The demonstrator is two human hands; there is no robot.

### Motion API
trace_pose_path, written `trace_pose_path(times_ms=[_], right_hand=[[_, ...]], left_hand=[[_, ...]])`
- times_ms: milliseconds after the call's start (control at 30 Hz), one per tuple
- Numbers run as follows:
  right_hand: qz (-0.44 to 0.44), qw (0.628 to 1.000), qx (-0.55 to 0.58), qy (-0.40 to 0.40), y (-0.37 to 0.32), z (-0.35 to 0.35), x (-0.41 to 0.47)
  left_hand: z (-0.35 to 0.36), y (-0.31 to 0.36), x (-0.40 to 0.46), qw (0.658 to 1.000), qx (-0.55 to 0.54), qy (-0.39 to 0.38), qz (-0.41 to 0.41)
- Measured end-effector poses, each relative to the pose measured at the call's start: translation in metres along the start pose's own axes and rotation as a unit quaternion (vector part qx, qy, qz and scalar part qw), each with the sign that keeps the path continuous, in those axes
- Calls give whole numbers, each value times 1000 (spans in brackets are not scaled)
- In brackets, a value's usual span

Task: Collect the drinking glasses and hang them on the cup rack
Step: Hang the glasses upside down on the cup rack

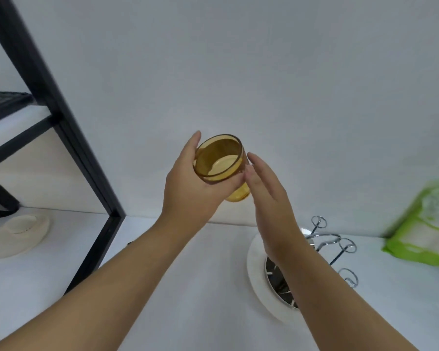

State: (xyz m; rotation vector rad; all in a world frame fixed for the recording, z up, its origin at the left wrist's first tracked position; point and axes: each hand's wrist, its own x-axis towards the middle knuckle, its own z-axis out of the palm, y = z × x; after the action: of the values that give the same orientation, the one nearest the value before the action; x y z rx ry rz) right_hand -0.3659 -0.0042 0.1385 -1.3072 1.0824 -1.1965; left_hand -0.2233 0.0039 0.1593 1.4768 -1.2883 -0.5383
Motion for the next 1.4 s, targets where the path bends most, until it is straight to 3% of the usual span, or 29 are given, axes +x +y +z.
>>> trace_pose_path(times_ms=[300, 467, 633, 800, 1000, 1133, 1400], right_hand=[[69, 979, 193, 16, -66, -103, -49], [99, 930, 353, -8, -88, -155, -82], [123, 886, 445, 27, -92, -201, -111], [152, 870, 463, 69, -74, -237, -136], [176, 880, 429, 108, -46, -260, -160], [182, 883, 419, 107, -29, -266, -167], [207, 884, 405, 106, 0, -241, -159]], left_hand=[[48, 128, -60, 997, -37, -49, 44], [84, 179, -97, 991, -85, -98, 44], [112, 195, -129, 979, -99, -169, 55], [130, 160, -141, 980, -117, -155, -43], [129, 22, -148, 977, 107, -163, -87], [127, -29, -135, 964, 187, -171, -81], [160, -54, -116, 954, 189, -226, -50]])
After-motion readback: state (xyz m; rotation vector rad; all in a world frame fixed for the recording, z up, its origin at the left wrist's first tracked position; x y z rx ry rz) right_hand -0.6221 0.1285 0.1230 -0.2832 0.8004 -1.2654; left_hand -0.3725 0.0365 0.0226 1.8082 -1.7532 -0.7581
